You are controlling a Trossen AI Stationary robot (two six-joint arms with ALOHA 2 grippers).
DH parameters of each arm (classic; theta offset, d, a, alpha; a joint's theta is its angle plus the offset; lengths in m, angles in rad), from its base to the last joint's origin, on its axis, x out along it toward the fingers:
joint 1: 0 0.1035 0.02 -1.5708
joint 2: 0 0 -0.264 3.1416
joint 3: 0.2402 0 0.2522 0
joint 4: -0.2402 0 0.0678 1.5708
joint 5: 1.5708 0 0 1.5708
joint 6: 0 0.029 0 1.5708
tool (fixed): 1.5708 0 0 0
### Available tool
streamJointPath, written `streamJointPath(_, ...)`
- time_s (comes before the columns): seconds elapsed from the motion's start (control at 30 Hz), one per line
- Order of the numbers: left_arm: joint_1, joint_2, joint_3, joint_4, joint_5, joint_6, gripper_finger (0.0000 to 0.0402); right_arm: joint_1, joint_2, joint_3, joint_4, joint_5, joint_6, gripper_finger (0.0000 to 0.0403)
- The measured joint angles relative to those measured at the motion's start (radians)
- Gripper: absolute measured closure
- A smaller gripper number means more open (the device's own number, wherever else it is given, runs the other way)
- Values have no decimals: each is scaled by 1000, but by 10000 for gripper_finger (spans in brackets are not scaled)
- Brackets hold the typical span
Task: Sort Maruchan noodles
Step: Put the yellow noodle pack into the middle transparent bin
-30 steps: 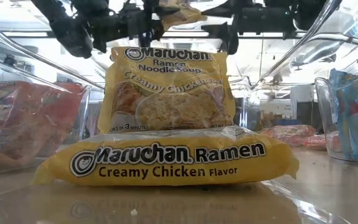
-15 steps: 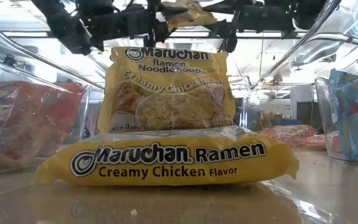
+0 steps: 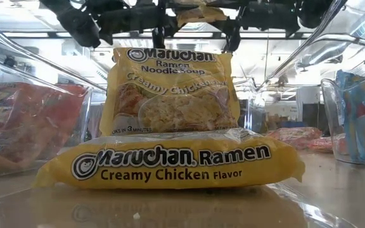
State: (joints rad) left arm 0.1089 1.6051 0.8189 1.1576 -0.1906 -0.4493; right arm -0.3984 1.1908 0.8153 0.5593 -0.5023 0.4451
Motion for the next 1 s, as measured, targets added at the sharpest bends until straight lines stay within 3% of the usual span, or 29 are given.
streamJointPath(0.33,-5,28,6,39,7,-20,278,21,1,16,-6,4,-50,234)
streamJointPath(0.63,-4,37,6,66,12,-42,275,21,2,16,-1,-1,-53,290)
streamJointPath(0.87,1,37,4,50,45,-111,233,21,2,16,-16,-7,-53,286)
streamJointPath(1.0,25,37,3,49,117,-107,205,19,0,16,-51,-6,-53,289)
